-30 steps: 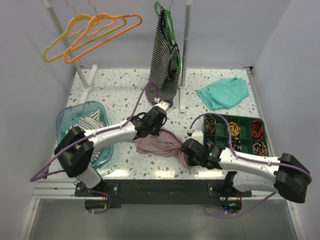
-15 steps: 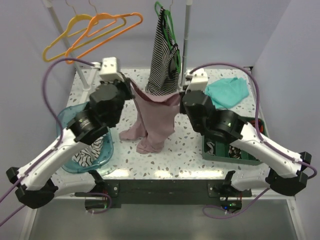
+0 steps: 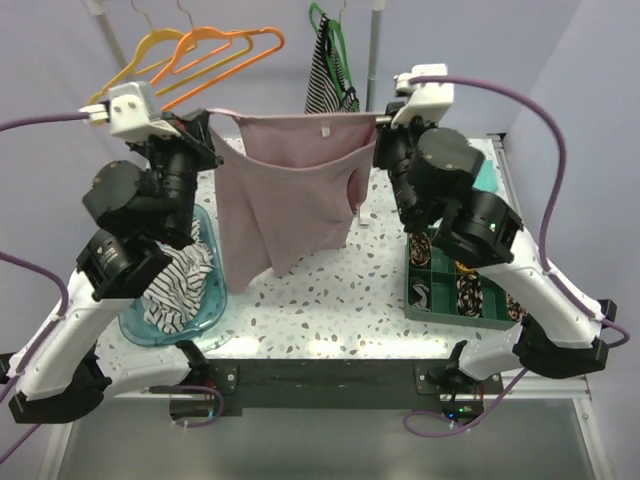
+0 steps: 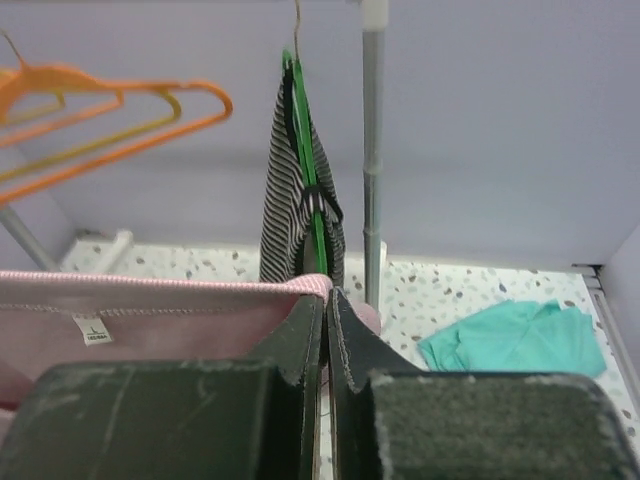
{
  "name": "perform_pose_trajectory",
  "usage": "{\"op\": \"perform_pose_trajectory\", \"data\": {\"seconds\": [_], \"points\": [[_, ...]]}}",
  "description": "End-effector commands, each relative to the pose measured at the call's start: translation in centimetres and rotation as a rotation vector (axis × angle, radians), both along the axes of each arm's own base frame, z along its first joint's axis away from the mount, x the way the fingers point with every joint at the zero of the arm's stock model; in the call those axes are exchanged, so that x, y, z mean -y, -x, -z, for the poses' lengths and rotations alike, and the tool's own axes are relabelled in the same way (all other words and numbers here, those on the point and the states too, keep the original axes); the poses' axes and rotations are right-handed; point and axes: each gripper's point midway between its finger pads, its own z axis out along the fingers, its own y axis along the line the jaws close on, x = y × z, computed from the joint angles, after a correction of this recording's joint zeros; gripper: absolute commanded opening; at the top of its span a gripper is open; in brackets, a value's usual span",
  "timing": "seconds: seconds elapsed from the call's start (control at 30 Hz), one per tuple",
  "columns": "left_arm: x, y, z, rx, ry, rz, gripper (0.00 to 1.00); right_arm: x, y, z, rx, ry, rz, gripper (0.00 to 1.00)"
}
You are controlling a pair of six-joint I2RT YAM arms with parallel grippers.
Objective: Place the tank top on the hanger
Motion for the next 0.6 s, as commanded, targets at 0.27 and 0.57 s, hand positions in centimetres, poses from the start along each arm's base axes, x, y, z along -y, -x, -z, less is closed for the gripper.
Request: {"op": "perform_pose_trajectory", "data": {"seconds": [0.27, 0.57], "points": [[5.7, 0.1, 27.6, -0.512, -0.106, 0.176, 0.00, -4.7, 3.3, 27.4, -0.518, 0.063, -0.194, 0.00], [7.6, 1.4, 36.9, -0.704, -0.105, 0.260, 0.11, -2.9, 4.5, 37.1, -0.684, 0.213, -0.136, 0.13]]}}
